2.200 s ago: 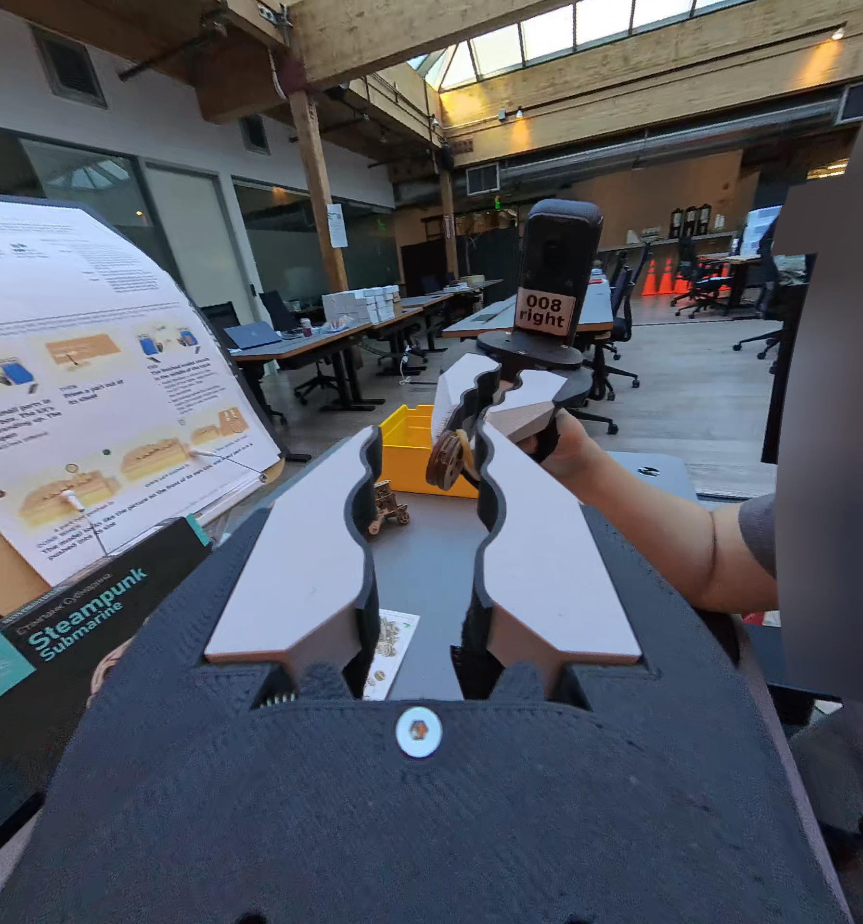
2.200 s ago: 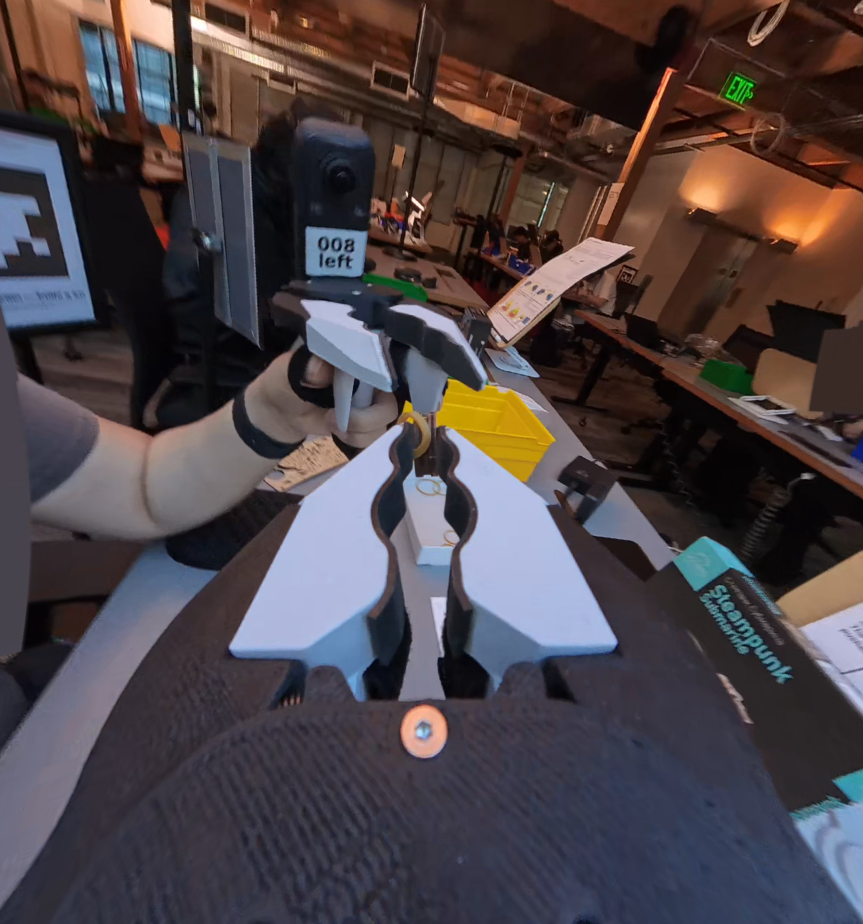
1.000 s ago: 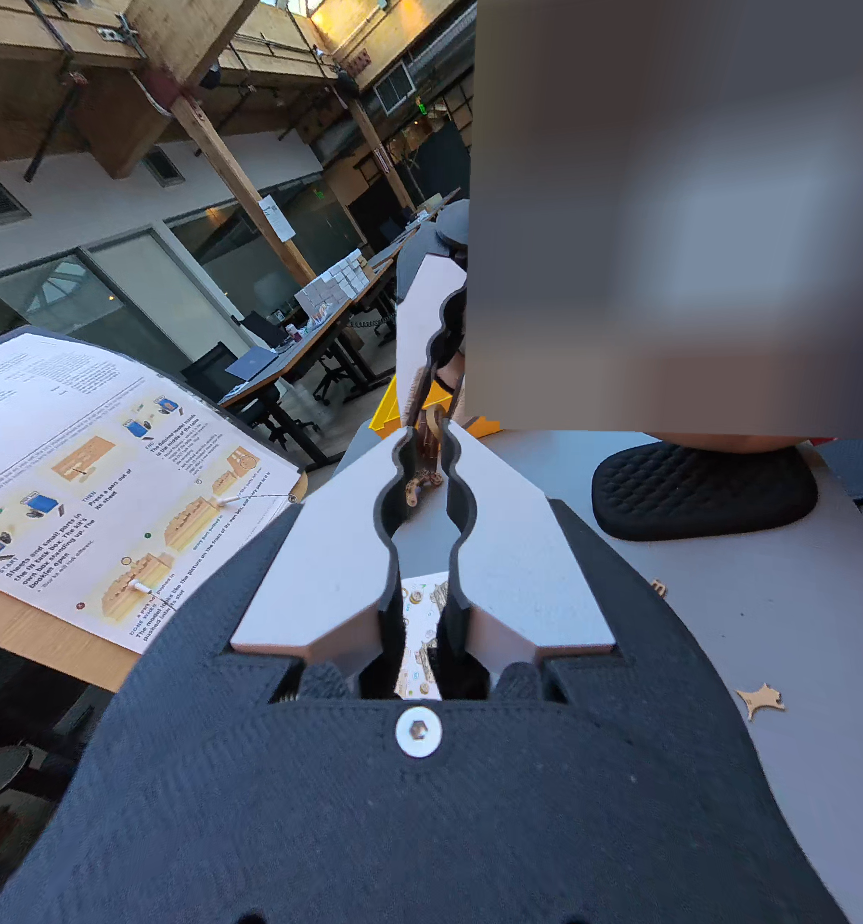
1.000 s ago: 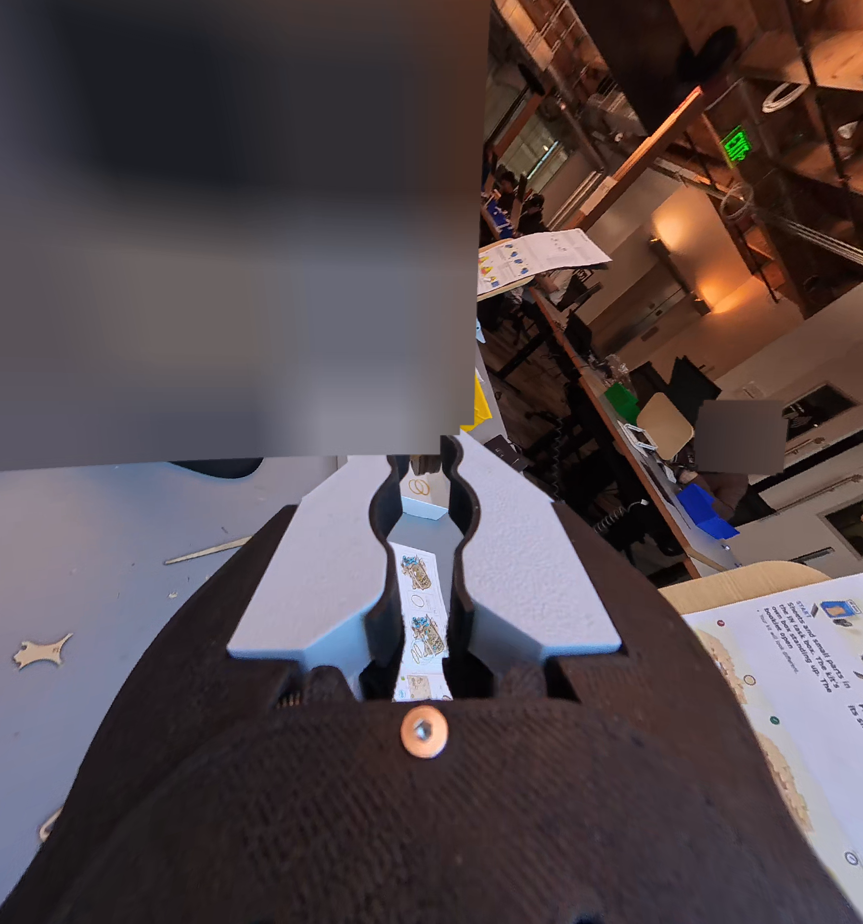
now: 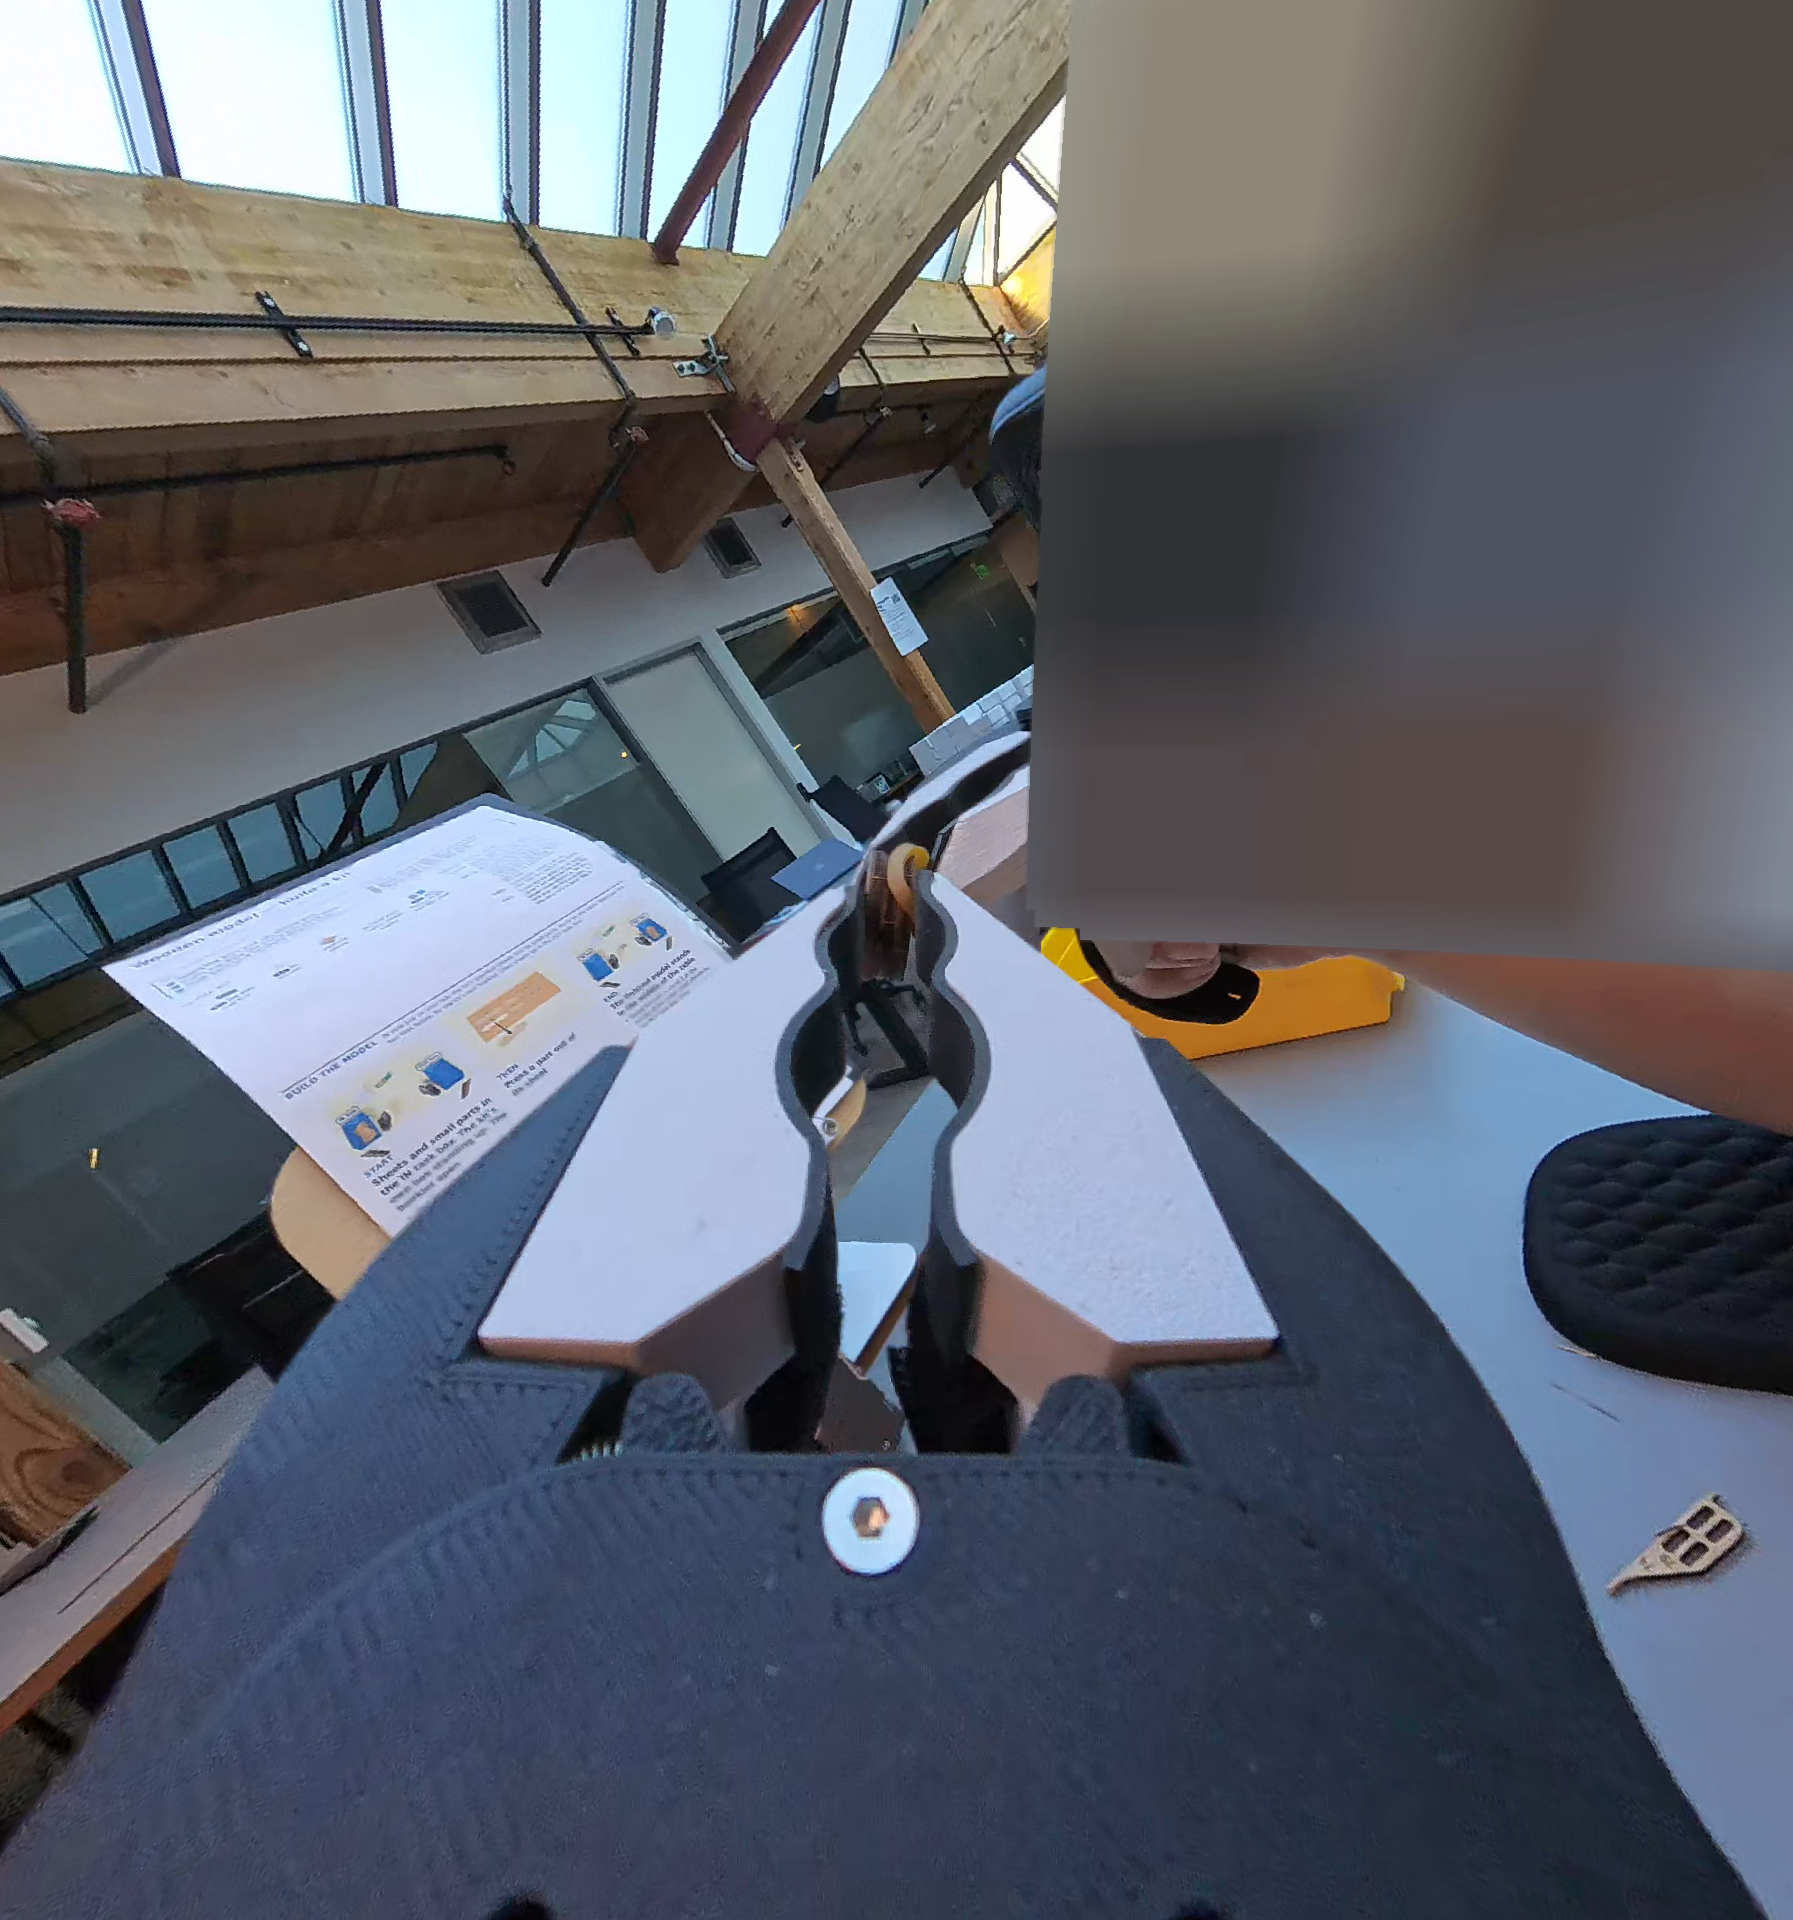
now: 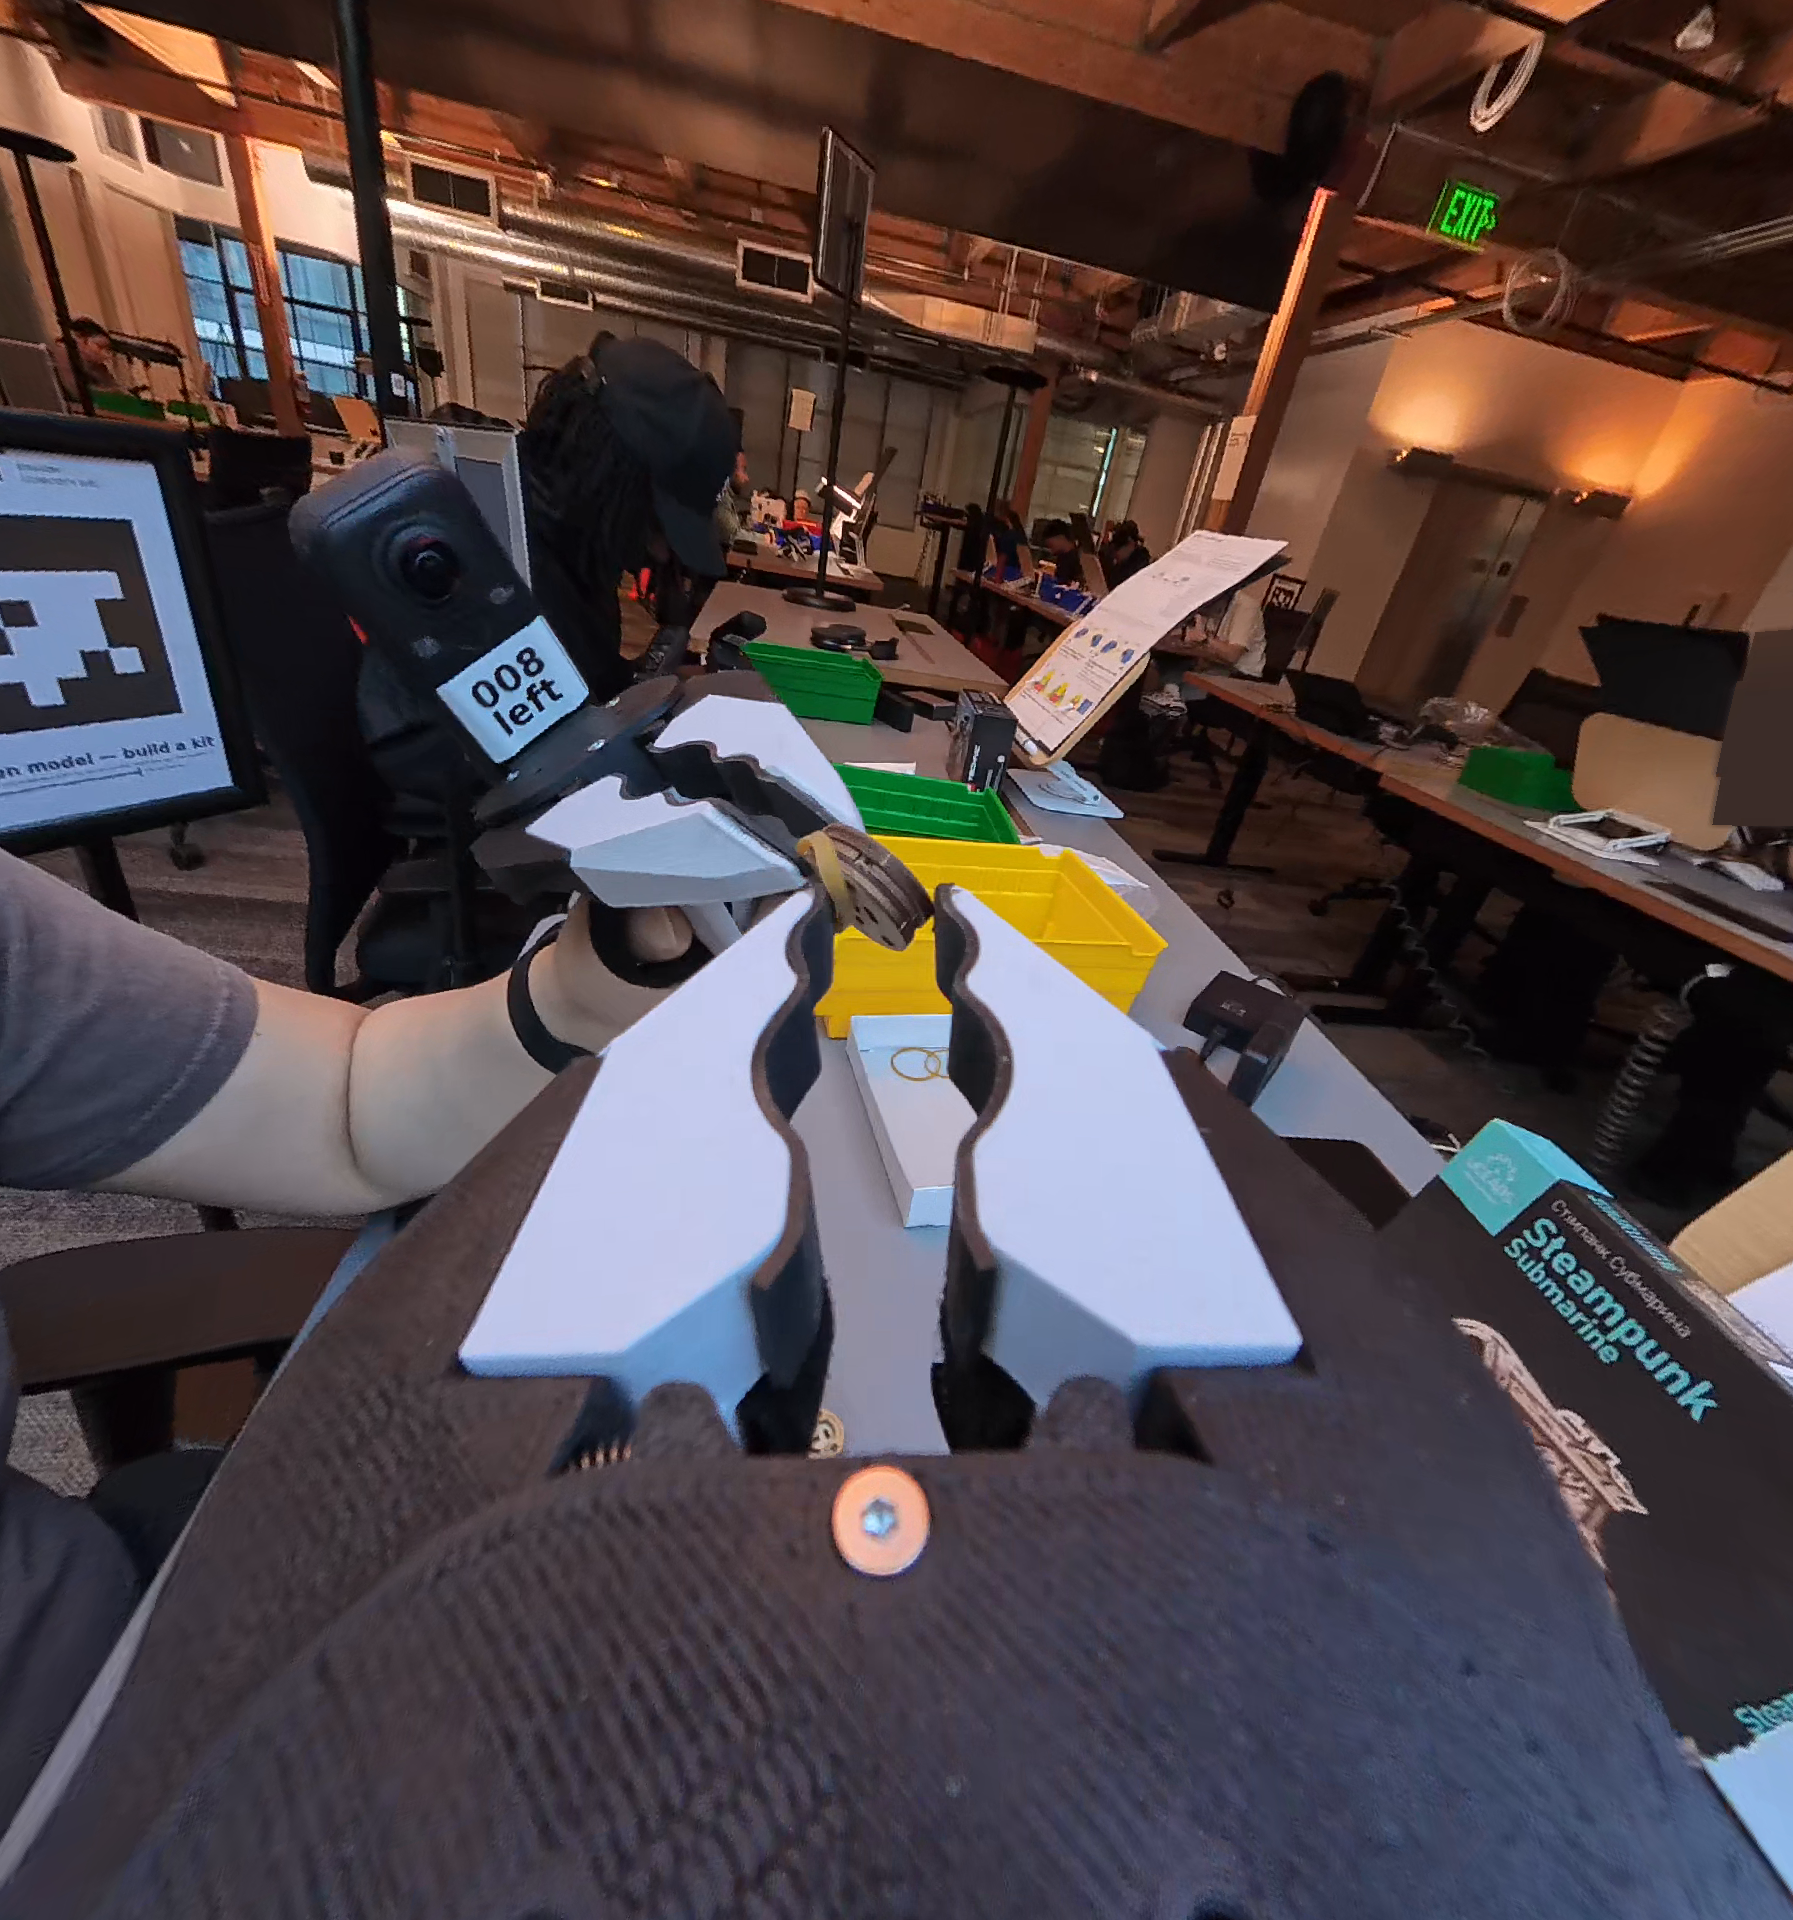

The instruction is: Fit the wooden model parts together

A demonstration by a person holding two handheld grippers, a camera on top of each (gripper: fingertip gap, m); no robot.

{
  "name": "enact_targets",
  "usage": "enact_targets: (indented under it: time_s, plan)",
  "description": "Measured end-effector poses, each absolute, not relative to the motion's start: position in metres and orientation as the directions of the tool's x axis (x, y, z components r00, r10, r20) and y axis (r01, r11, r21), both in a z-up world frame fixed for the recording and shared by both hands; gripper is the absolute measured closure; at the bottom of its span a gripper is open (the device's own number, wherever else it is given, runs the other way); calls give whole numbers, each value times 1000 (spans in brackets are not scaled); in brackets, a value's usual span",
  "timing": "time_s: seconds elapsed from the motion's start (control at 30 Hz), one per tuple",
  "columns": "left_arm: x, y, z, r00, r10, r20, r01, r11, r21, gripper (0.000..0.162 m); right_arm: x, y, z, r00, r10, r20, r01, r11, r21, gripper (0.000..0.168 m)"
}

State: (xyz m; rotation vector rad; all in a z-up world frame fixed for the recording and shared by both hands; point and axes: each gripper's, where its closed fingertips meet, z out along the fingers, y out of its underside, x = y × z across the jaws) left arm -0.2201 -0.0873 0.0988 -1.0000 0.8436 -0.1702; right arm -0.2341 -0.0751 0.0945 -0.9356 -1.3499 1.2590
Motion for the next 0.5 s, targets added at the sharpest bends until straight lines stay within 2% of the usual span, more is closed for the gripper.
enact_targets:
  time_s: [0.17, 0.33, 0.5]
  plan:
    - [-223, -85, 100, 694, -506, -511, -204, 543, -814, 155, -235, -74, 95, -167, 975, 145, -93, 130, -987, 153]
    - [-226, -75, 94, 711, -448, -542, -285, 522, -804, 154, -235, -67, 92, -72, 969, 235, -47, 232, -972, 156]
    - [-227, -73, 94, 716, -432, -548, -296, 524, -799, 153, -236, -66, 90, -42, 965, 259, -21, 258, -966, 157]
